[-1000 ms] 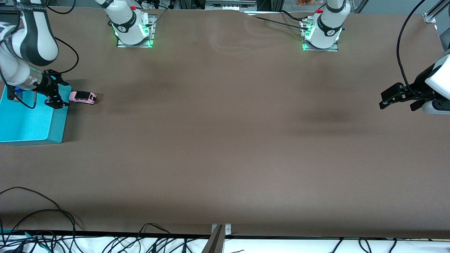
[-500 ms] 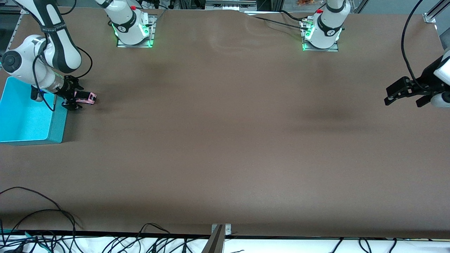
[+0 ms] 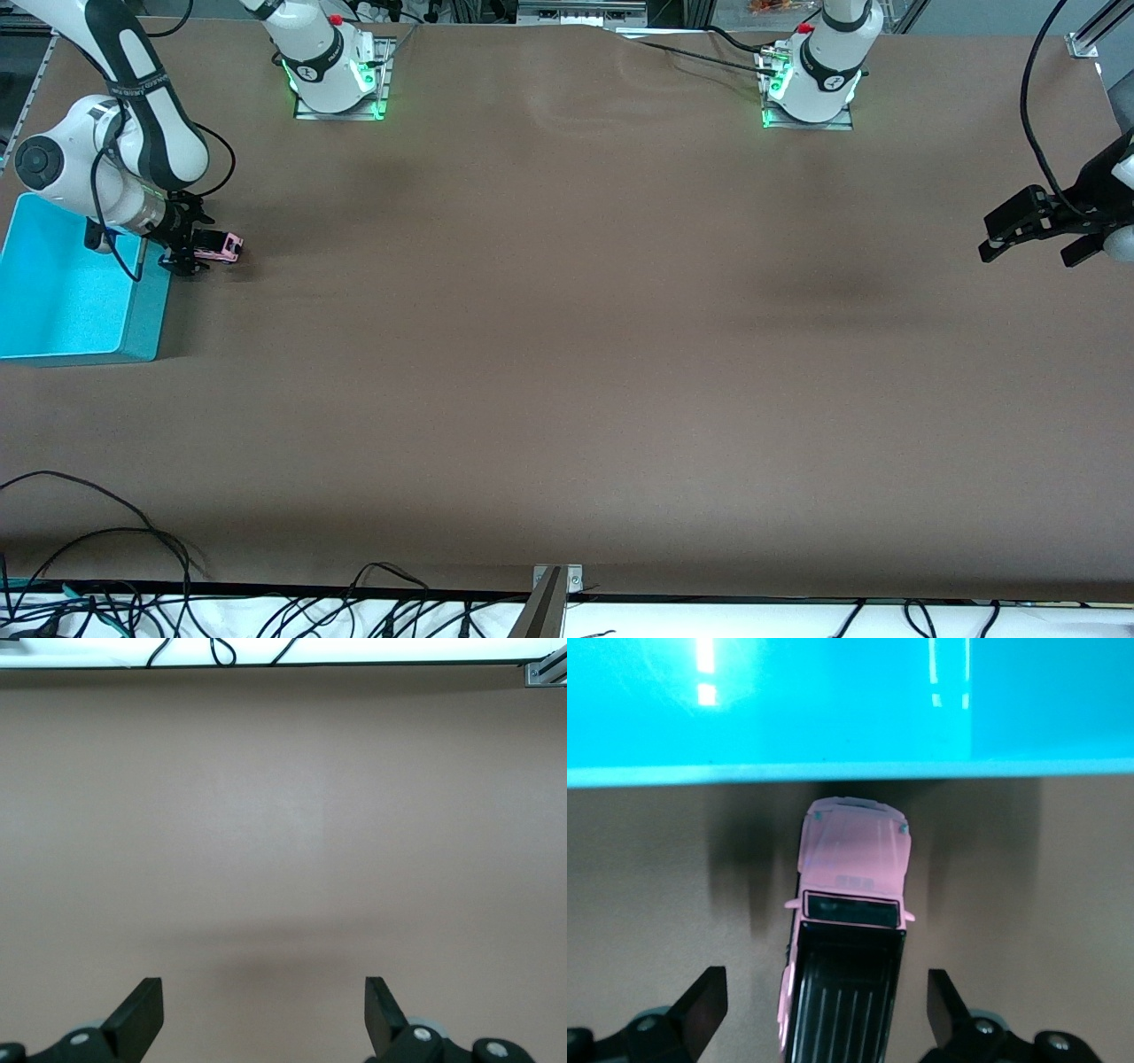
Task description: Wind and store pink jeep toy
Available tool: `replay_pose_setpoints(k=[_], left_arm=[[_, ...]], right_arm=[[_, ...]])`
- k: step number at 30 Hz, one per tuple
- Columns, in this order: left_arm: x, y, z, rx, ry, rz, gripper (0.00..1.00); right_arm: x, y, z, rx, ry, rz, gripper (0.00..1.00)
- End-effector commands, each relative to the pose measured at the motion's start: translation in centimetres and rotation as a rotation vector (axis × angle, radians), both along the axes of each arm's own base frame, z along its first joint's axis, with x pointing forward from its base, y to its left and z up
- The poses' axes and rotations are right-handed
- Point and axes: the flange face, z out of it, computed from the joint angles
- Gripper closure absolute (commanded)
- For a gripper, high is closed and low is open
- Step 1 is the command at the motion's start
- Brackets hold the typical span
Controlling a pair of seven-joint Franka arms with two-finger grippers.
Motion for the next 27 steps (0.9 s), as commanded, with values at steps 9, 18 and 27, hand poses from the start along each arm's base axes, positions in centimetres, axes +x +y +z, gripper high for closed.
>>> replay_pose_setpoints(k=[9,18,27], left_arm=[[-0.5,-1.5,1.1,0.019,0.005,-0.045,0.0],[-0.5,-1.1,1.0,0.01,0.007,-0.038,0.0],[-0.5,-0.8,1.0,0.009,0.01,-0.032,0.0]], right_arm=[[-1.4,-0.7,-1.4,-0.023,-0.032,-0.034,0.54],[-1.1,-0.6,-0.9,-0.029,-0.041,-0.083,0.89],[0.7,0.6,1.9,-0.027,-0.084,-0.097,0.89]])
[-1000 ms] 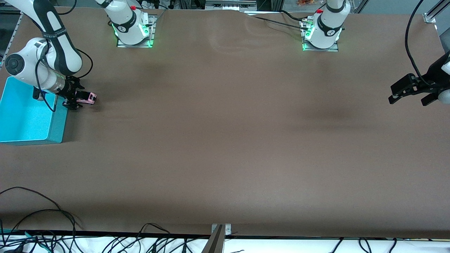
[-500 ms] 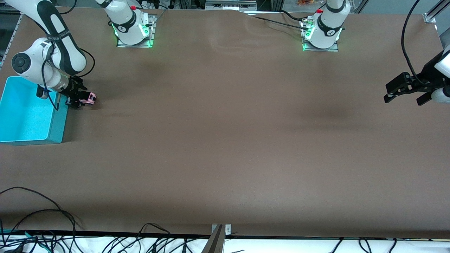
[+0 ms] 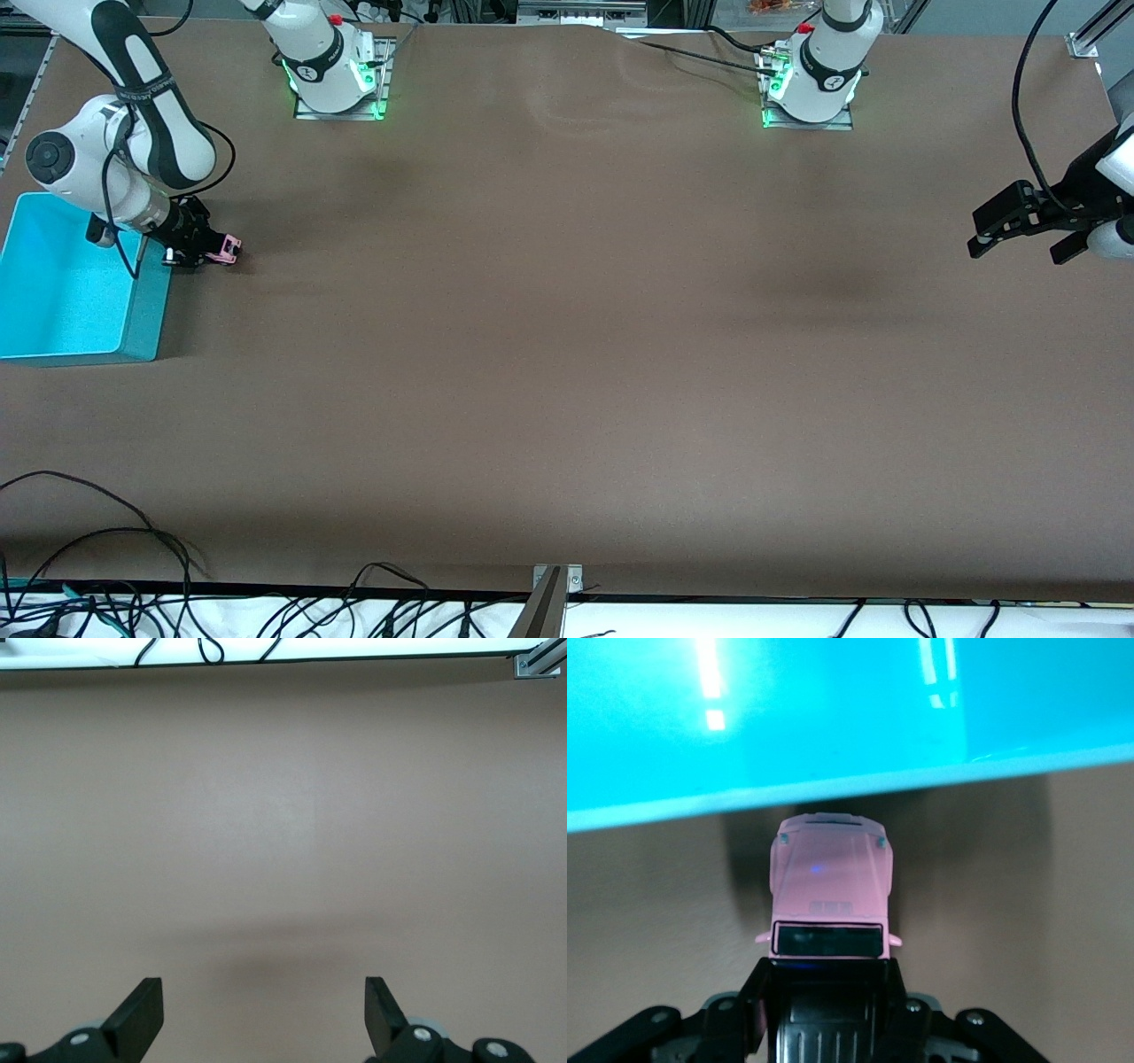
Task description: Wind and store pink jeep toy
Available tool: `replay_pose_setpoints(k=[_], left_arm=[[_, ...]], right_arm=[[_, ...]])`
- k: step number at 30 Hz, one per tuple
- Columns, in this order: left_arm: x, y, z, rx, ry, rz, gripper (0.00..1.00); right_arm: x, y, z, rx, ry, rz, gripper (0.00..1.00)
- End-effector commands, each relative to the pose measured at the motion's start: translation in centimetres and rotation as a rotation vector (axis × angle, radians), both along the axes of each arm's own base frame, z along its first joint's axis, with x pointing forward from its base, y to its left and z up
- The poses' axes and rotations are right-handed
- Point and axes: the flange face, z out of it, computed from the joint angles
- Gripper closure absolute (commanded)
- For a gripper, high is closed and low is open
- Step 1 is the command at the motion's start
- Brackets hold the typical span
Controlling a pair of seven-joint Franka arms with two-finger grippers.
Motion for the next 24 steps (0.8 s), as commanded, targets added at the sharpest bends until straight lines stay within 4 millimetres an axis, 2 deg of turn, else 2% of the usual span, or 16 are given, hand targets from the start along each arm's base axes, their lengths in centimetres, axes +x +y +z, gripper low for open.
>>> replay_pose_setpoints(k=[1,5,17,22,24], left_arm=[[-0.3,0.3,0.8,0.01,0.003,-0.012,0.0],[-0.3,0.0,0.6,0.012,0.007,-0.019,0.0],[-0.3,-0.3,0.5,0.019,0.012,-0.021,0.0],[-0.2,-0.1,0.0,0.013,0.026,-0.02,0.0],[-0.3,-0.2,0.1,0.012,0.03,-0.022,0.0]], right_arm=[[1.0,0.9,2.8,0.002,-0.029,-0.003,0.88],[2.6,1.2,4.9,0.011,-0.008,0.011,0.88],[6.8,-0.3,12.7,0.045,0.09,0.016,0.88],[8.0,-1.7,15.7,0.04,0.078,0.04,0.88],[8.1,-3.2,16.5,0.036,0.067,0.046,0.87]])
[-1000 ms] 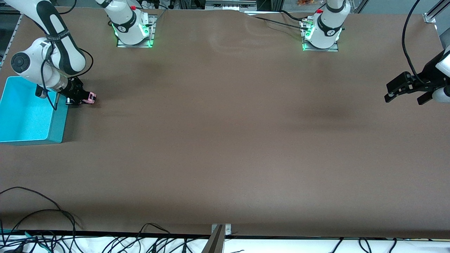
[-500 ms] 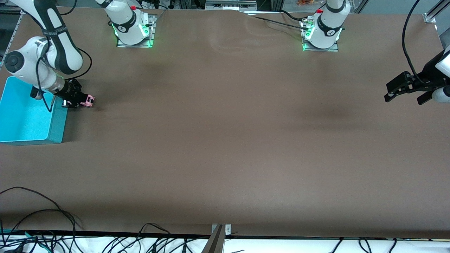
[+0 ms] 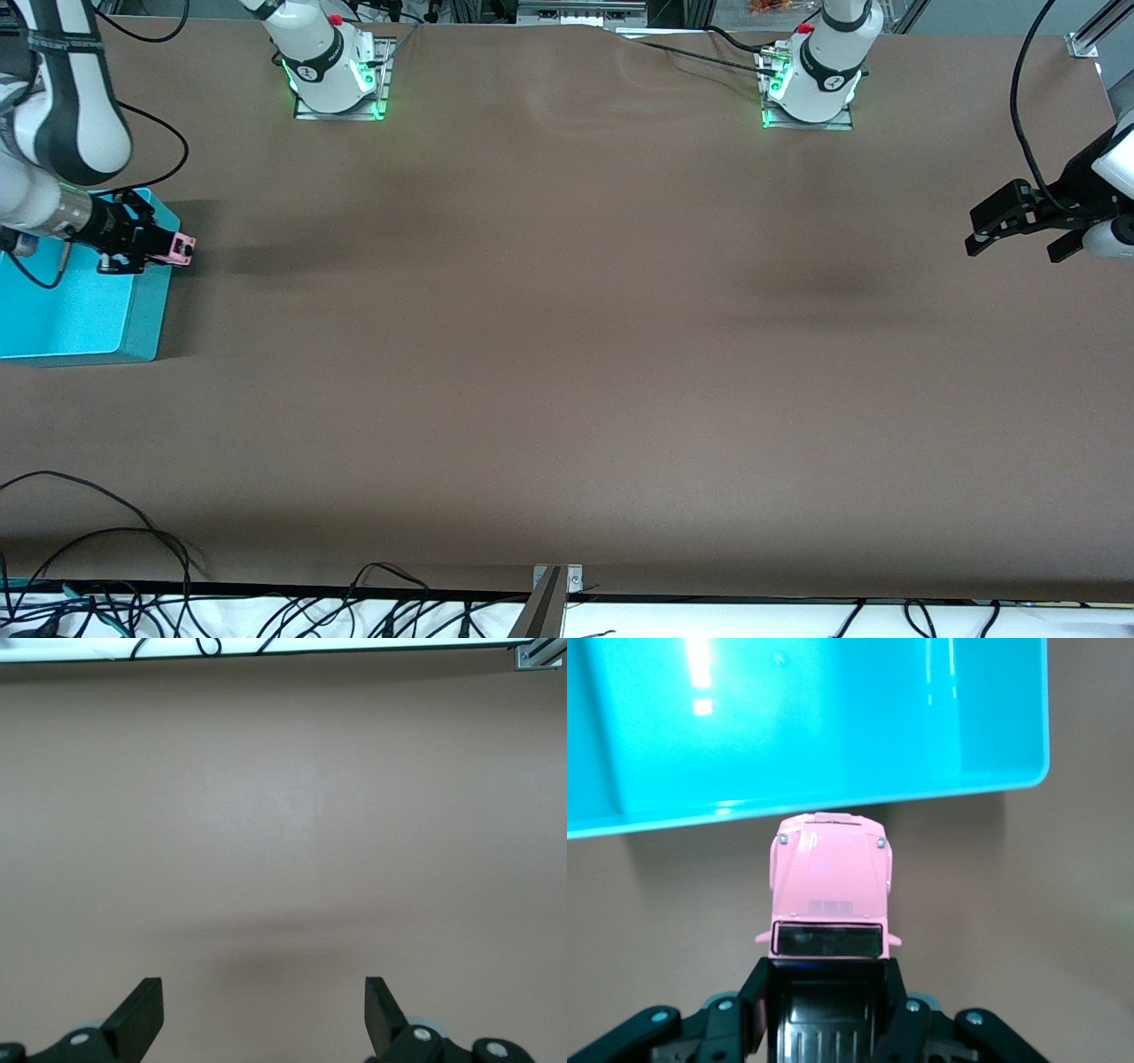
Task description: Wind and store pink jeep toy
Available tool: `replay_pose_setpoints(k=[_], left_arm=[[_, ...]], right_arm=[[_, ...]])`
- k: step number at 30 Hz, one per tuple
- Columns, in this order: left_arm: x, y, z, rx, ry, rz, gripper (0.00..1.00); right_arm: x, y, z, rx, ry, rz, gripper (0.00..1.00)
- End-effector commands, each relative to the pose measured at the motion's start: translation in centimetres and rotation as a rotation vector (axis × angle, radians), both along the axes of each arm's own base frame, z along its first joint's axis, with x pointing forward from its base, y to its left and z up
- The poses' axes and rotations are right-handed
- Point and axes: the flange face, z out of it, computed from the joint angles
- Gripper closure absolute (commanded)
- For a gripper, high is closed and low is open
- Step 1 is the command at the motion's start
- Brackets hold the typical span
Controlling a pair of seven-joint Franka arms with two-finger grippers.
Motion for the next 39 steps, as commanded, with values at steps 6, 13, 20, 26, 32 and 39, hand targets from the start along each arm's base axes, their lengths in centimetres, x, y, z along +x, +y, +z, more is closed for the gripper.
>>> replay_pose_setpoints(k=[6,13,20,26,32,39], left_arm=[[-0.3,-0.9,0.6,0.015,0.008,-0.034,0.0],[-0.4,-0.6,0.8,0.02,0.005,-0.03,0.0],[-0.4,-0.6,1.9,0.025,-0.015,-0.031,0.0],[-0.5,-0.4,1.9,0.026,-0.012,-0.026,0.0],[-0.4,-0.1,1.9,0.026,-0.012,-0.022,0.0],[-0.5,-0.1,1.9,0.025,-0.01,-0.02,0.0]], right_arm=[[-0.8,-6.9,2.2,-0.006,0.008,0.097,0.87],[-2.7,-11.6,-0.1,-0.007,0.02,0.194,0.87],[-3.5,-15.6,-3.9,-0.07,-0.004,0.222,0.87],[-4.5,-17.6,-6.7,-0.093,-0.003,0.212,0.87],[-6.1,-18.5,-10.6,-0.093,0.028,0.191,0.87],[-7.6,-18.5,-14.2,-0.088,0.005,0.162,0.86]])
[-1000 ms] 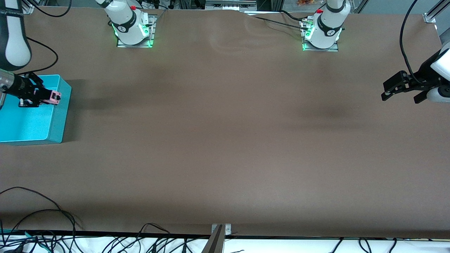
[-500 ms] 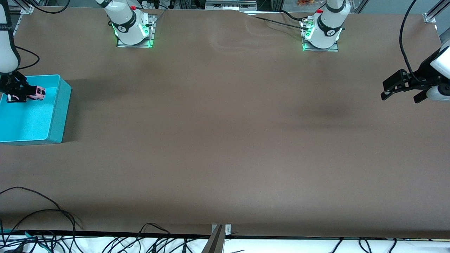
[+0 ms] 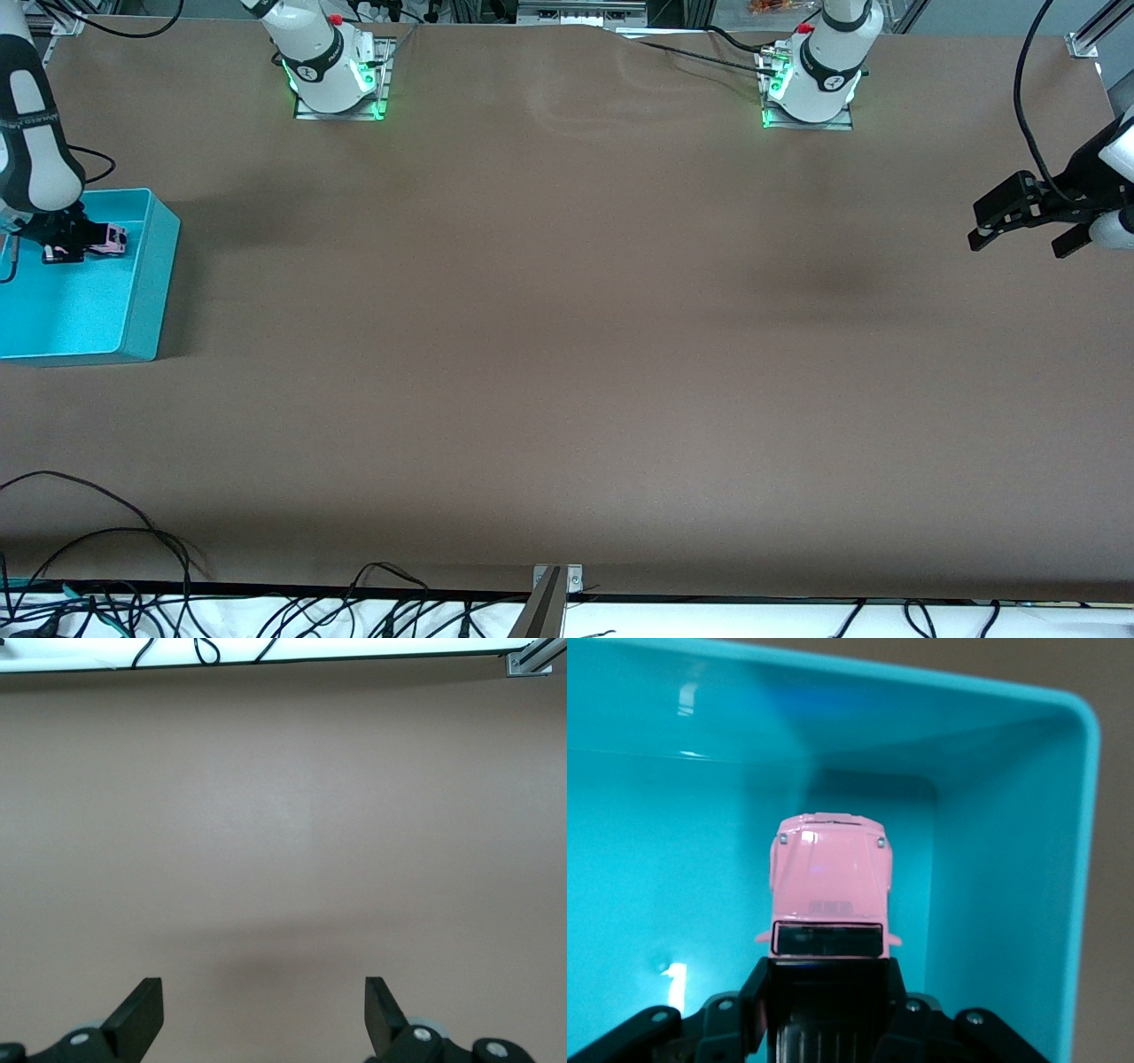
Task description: Wind and store pink jeep toy
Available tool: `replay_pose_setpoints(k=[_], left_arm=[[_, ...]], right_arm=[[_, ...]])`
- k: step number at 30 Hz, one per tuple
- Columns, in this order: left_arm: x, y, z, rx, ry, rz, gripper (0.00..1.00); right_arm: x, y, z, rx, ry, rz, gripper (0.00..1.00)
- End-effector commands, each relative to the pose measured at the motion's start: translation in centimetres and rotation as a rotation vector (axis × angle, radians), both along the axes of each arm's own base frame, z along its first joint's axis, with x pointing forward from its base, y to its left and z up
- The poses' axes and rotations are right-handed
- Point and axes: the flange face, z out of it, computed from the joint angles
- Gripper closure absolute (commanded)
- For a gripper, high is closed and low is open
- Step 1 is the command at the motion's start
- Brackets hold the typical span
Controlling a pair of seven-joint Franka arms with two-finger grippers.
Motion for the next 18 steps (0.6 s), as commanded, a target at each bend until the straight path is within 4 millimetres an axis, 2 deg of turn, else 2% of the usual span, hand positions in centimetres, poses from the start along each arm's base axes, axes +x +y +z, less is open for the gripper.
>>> replay_pose_setpoints(k=[1,4,6,9,12,13,18], left_arm=[[-0.3,0.1,0.7,0.025,0.003,-0.016,0.0],[-0.3,-0.1,0.7,0.024,0.005,-0.018,0.0],[-0.3,-0.1,0.7,0.024,0.005,-0.018,0.0],[-0.3,-0.1,0.7,0.025,0.005,-0.02,0.0],[-0.3,-0.1,0.8,0.024,0.003,-0.021,0.0],[-0.3,-0.1,0.8,0.024,0.003,-0.021,0.0],[-0.2,0.2,0.8,0.026,0.003,-0.015,0.0]], right_arm=[[-1.0,0.2,-2.3,0.009,-0.032,-0.004,0.85],[-0.8,0.4,-3.5,0.005,-0.032,0.004,0.81],[-0.8,0.6,-4.2,0.005,-0.029,0.008,0.73],[-0.7,0.8,-4.5,0.007,-0.028,0.013,0.47],[-0.6,0.9,-4.2,0.007,-0.033,0.004,0.16],[-0.5,0.9,-4.1,0.008,-0.035,0.001,0.01],[0.3,1.3,-2.5,0.007,-0.062,0.014,0.0]])
